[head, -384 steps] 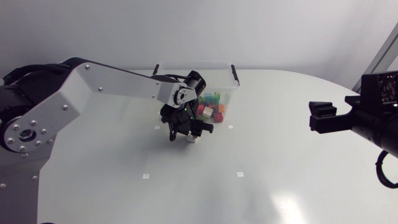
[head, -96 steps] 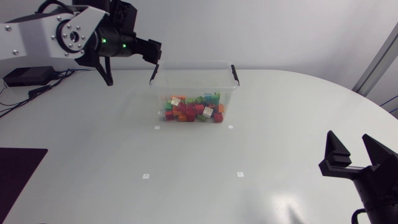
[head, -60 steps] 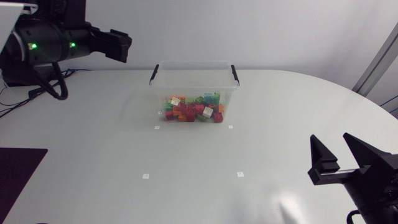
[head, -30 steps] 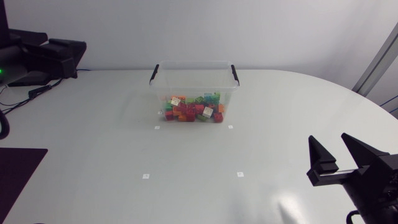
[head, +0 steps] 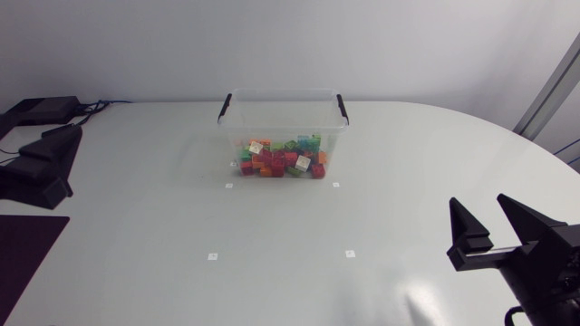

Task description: Place the duplo bricks in the container

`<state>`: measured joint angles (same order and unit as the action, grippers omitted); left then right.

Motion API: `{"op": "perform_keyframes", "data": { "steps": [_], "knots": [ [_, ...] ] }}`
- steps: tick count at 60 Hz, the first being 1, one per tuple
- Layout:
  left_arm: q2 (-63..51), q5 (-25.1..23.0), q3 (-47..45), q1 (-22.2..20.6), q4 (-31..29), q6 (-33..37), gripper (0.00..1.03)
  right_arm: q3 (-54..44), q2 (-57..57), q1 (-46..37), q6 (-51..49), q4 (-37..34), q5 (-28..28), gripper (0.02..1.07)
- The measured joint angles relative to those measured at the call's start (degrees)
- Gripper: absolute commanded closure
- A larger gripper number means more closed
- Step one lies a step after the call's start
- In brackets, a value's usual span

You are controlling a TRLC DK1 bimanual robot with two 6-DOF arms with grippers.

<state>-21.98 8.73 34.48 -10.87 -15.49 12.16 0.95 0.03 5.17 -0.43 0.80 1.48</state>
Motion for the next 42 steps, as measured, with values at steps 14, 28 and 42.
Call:
{"op": "perform_keyframes", "data": {
  "steps": [14,28,42],
  "knots": [
    [6.84,0.48,-7.82,1.53,1.27,1.40,0.05,0.00,0.00,-0.13,0.00,0.00,-0.02,0.07],
    [11.08,-1.99,-15.04,4.11,5.18,-0.83,0.05,0.00,0.00,-1.40,0.00,-0.42,-0.22,0.07],
    [15.13,-4.37,-22.01,6.51,8.90,-4.59,0.05,0.00,0.00,-2.73,0.00,-0.44,-0.48,0.07]
  ]
}}
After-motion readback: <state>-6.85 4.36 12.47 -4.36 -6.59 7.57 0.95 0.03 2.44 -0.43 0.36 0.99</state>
